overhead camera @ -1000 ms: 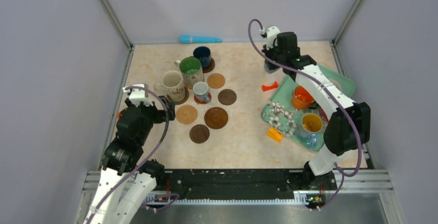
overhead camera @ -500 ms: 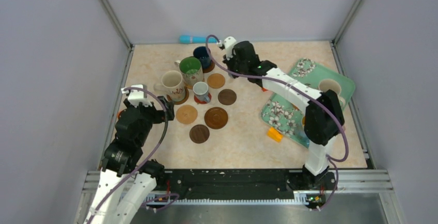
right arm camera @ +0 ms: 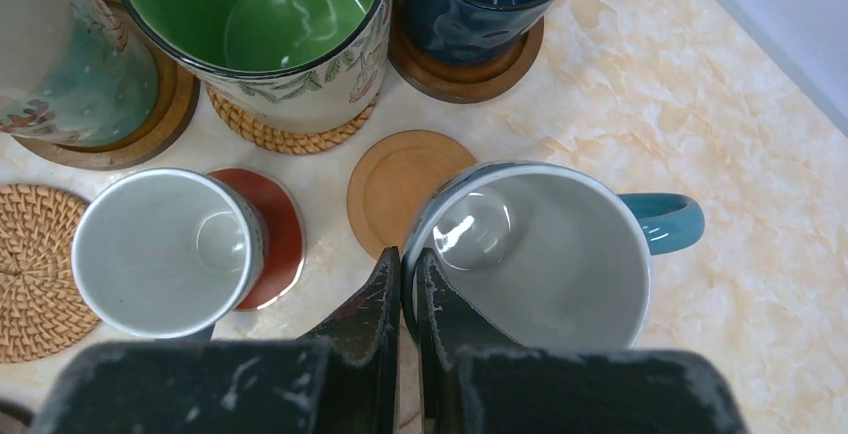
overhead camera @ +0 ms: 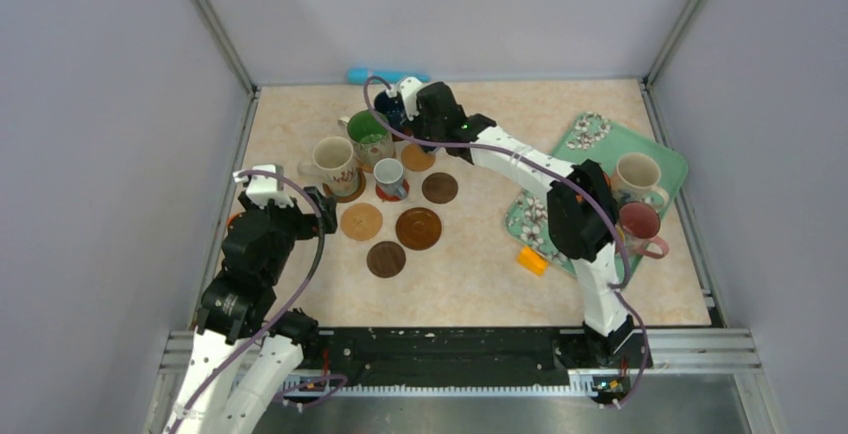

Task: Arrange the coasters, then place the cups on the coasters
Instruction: Place the cup on the coaster.

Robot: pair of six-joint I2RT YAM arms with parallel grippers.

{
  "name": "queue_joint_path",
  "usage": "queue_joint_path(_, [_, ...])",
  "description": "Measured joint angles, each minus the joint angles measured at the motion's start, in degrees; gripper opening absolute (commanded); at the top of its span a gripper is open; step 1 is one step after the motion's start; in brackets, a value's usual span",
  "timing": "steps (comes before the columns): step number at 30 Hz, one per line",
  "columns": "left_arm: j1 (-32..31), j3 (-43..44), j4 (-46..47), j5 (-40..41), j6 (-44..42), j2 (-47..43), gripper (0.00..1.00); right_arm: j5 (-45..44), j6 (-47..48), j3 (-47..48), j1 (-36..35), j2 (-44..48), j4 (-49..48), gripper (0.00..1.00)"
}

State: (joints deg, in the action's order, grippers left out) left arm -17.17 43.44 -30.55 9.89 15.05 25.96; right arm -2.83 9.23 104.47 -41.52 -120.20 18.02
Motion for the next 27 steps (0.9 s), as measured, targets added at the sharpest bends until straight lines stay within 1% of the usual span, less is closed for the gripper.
queue_joint_path(8, [0.0, 0.0, 0.1, 0.0, 0.0, 0.0, 0.98, 0.5, -0.9, 2.0, 0.0, -2.6, 0.7, 0.0])
queue_joint_path(14, [0.0, 0.0, 0.1, 0.0, 0.0, 0.0, 0.98, 1.2, -2.1, 5.5, 0.0, -4.9, 1.4, 0.0])
queue_joint_path(27, [0.0, 0.0, 0.1, 0.0, 0.0, 0.0, 0.98, 2.1, -2.9, 6.3, 0.0, -6.5, 3.2, 0.0])
